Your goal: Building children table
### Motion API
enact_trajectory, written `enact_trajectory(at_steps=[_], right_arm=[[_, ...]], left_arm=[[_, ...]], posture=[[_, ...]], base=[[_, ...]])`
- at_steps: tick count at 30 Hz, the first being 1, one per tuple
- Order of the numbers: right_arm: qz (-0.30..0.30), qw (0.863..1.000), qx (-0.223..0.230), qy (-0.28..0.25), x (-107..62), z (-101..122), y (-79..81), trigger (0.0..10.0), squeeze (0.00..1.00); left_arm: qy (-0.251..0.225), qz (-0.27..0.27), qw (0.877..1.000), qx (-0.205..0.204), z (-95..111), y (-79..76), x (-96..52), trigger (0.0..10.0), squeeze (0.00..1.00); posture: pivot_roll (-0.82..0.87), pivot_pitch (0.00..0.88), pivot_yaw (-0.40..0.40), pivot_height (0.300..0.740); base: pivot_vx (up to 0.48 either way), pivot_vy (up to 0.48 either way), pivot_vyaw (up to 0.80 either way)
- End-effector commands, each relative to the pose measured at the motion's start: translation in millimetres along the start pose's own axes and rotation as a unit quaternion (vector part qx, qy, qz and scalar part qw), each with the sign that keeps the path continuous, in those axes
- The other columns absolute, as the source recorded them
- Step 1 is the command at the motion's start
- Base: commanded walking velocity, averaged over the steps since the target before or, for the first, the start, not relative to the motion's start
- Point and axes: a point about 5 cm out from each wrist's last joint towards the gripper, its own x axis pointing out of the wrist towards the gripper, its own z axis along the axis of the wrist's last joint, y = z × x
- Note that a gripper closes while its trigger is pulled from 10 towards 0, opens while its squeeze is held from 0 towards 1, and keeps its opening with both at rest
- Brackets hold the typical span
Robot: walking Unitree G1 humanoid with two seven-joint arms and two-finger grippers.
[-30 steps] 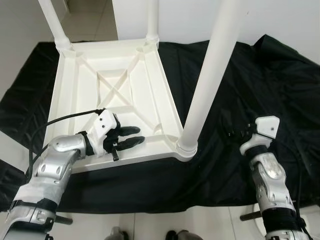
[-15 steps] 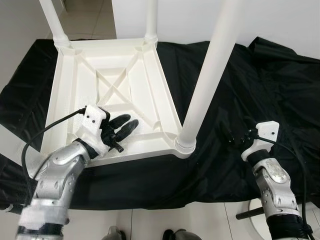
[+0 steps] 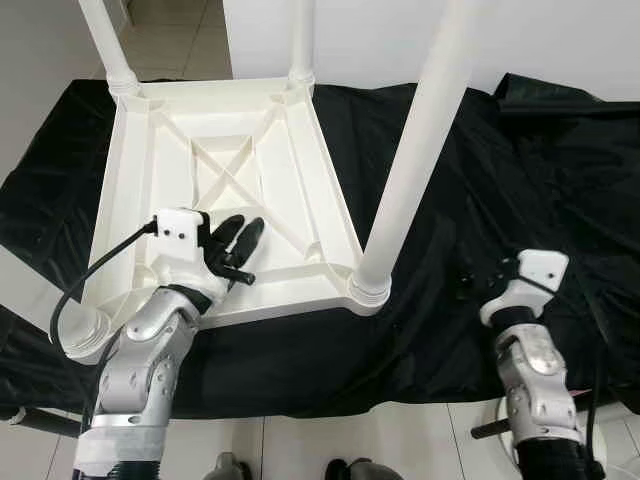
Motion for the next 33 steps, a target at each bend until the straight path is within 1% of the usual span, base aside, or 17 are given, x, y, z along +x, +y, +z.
enact_trajectory(at_steps=[1,3,7,8,9,10,11,12,13,16,19,25,28,29,30,31,33], right_arm=[[-0.013,1.0,-0.007,0.006,-4.1,-3.1,2.8,10.0,0.0],[-0.027,1.0,-0.002,0.008,-6.0,-4.6,7.3,10.0,0.0],[-0.033,0.999,-0.001,0.006,-7.9,-4.7,10.8,10.0,0.0],[-0.035,0.999,-0.001,0.004,-9.5,-4.7,14.0,10.0,0.0],[-0.035,0.999,-0.001,0.004,-9.5,-4.7,14.0,10.0,0.0],[-0.034,0.999,-0.002,0.002,-11.2,-4.7,18.5,10.0,0.0],[-0.034,0.999,-0.002,0.002,-11.2,-4.7,18.5,10.0,0.0],[-0.034,0.999,-0.002,0.0,-13.3,-4.8,23.3,10.0,0.0],[-0.034,0.999,-0.002,0.0,-13.3,-4.8,23.3,10.0,0.0],[-0.034,0.999,-0.002,-0.005,-18.3,-4.4,37.6,10.0,0.0],[-0.03,1.0,-0.004,-0.006,-20.0,-5.3,41.4,10.0,0.0],[-0.032,0.999,-0.006,-0.005,-21.0,-6.1,42.0,10.0,0.0],[0.003,1.0,-0.001,-0.016,-24.4,-0.4,40.6,10.0,0.0],[0.014,1.0,0.002,-0.017,-26.2,0.9,41.2,10.0,0.0],[0.014,1.0,0.002,-0.017,-26.2,0.9,41.2,10.0,0.0],[0.038,0.999,0.01,-0.018,-29.7,2.6,41.7,10.0,0.0],[0.046,0.999,0.015,-0.018,-30.9,3.2,42.0,10.0,0.0]], left_arm=[[-0.004,0.025,1.0,-0.001,2.5,-2.2,-0.3,10.0,0.0],[-0.01,0.052,0.998,-0.017,1.9,-7.1,-1.1,10.0,0.0],[-0.017,0.075,0.997,-0.017,2.7,-8.6,-2.6,10.0,0.0],[-0.02,0.093,0.995,-0.005,3.0,-7.8,-3.7,10.0,0.0],[-0.02,0.093,0.995,-0.005,3.0,-7.8,-3.7,10.0,0.0],[-0.024,0.109,0.994,-0.012,2.1,-6.6,-5.1,10.0,0.0],[-0.024,0.109,0.994,-0.012,2.1,-6.6,-5.1,10.0,0.0],[-0.025,0.13,0.991,-0.008,0.6,-5.6,-6.9,10.0,0.0],[-0.025,0.13,0.991,-0.008,0.6,-5.6,-6.9,10.0,0.0],[-0.023,0.173,0.985,0.008,-5.0,-5.1,-11.3,10.0,0.0],[-0.02,0.175,0.984,0.015,-9.8,-8.5,-14.4,10.0,0.0],[-0.015,0.162,0.986,0.031,-15.5,-15.9,-17.4,10.0,0.0],[-0.008,0.094,0.992,0.083,-20.2,-25.9,-24.3,10.0,0.0],[-0.006,0.075,0.993,0.088,-20.8,-27.4,-26.6,10.0,0.0],[-0.006,0.075,0.993,0.088,-20.8,-27.4,-26.6,10.0,0.0],[-0.005,0.039,0.996,0.084,-21.1,-32.2,-29.8,10.0,0.0],[-0.005,0.027,0.996,0.083,-21.3,-34.3,-30.9,10.0,0.0]], posture=[[-0.03,0.114,-0.029,0.74],[-0.03,0.111,-0.026,0.74],[-0.03,0.111,-0.025,0.74],[-0.03,0.111,-0.021,0.74],[-0.03,0.111,-0.021,0.74],[-0.03,0.111,-0.022,0.74],[-0.03,0.111,-0.022,0.74],[-0.03,0.112,-0.023,0.74],[-0.03,0.112,-0.023,0.74],[-0.03,0.11,-0.021,0.74],[-0.04,0.1,-0.012,0.74],[-0.05,0.1,-0.011,0.74],[-0.06,0.11,-0.019,0.74],[-0.06,0.116,-0.02,0.74],[-0.06,0.116,-0.02,0.74],[-0.06,0.118,-0.019,0.74],[-0.06,0.118,-0.019,0.74]], base=[[0.0,0.0,0.0],[0.0,0.0,0.0],[0.0,0.0,0.0],[0.0,0.0,0.0],[0.0,0.0,0.0],[0.0,0.0,0.0],[0.0,0.0,0.0],[0.0,0.0,0.0],[0.0,0.0,0.0],[0.0,0.0,0.0],[0.0,0.0,0.0],[0.0,0.0,0.0],[0.0,0.0,0.0],[0.0,0.0,0.0],[0.0,0.0,0.0],[0.0,0.0,0.0],[0.0,0.0,0.0]])
